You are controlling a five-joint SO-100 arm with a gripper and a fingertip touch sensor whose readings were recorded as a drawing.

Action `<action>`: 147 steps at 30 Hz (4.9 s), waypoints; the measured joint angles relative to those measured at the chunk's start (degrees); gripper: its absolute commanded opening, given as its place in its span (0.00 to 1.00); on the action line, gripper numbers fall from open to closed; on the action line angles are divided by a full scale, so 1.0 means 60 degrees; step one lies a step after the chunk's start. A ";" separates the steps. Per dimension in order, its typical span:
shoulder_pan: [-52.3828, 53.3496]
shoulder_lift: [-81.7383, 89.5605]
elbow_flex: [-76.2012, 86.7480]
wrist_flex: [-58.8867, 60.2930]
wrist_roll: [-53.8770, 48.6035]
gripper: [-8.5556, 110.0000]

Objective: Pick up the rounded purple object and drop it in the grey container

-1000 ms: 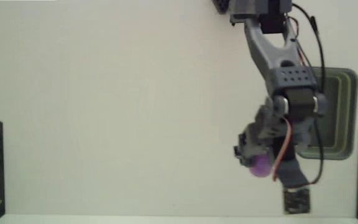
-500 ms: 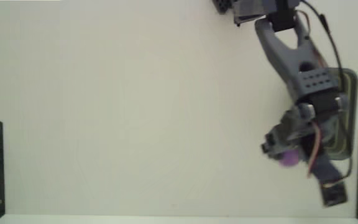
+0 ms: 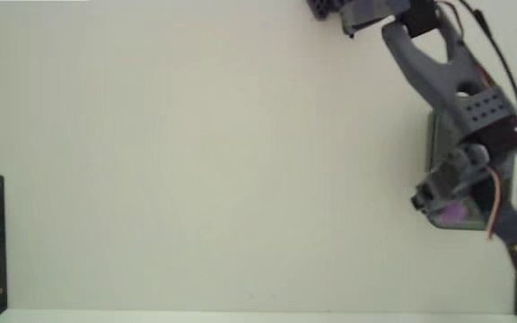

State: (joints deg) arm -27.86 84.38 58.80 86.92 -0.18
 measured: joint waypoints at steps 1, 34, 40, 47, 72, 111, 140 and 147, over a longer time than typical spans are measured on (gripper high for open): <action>-0.0103 0.0015 0.0117 -0.0059 0.0000 0.45; -0.1450 0.0469 0.1187 -0.0674 0.0000 0.45; -0.1450 0.0469 0.1187 -0.0674 0.0000 0.45; -0.1436 0.0469 0.1187 -0.0674 0.0000 0.45; -0.1436 0.0718 0.1172 -0.0674 -0.0015 1.00; -0.1436 0.0718 0.1172 -0.0674 -0.0015 1.00; -0.1406 0.0791 0.1289 -0.0674 0.0000 1.00; -0.1157 0.1172 0.1772 -0.0674 -0.0015 1.00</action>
State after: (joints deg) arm -34.80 91.41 69.43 82.88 -0.26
